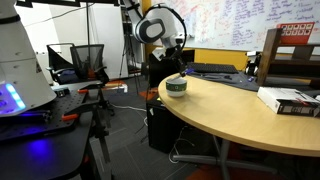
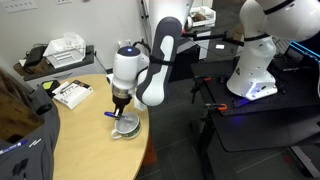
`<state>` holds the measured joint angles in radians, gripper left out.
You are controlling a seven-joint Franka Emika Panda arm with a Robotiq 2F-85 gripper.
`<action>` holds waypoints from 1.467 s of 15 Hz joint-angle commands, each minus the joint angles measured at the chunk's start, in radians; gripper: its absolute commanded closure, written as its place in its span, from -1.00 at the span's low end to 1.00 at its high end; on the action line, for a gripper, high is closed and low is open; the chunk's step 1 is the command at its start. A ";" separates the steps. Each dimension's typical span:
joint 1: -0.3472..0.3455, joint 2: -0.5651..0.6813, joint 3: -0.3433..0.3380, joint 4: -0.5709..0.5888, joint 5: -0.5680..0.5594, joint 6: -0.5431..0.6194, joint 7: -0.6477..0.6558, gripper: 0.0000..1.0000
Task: Put the pen in the mug
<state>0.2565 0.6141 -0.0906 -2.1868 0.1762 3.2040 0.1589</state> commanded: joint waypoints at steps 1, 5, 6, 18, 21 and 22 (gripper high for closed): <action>0.040 0.055 -0.043 0.054 0.003 0.001 0.042 0.23; 0.034 -0.014 -0.042 0.010 -0.003 -0.097 0.036 -0.44; 0.052 -0.040 -0.064 -0.007 -0.006 -0.131 0.043 -0.57; -0.088 -0.472 0.088 -0.106 -0.091 -0.843 -0.016 -1.00; -0.107 -0.539 0.119 -0.144 -0.088 -0.882 -0.024 -1.00; -0.111 -0.559 0.125 -0.159 -0.090 -0.879 -0.026 -1.00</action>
<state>0.1790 0.1140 0.0027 -2.3031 0.0822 2.3424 0.1614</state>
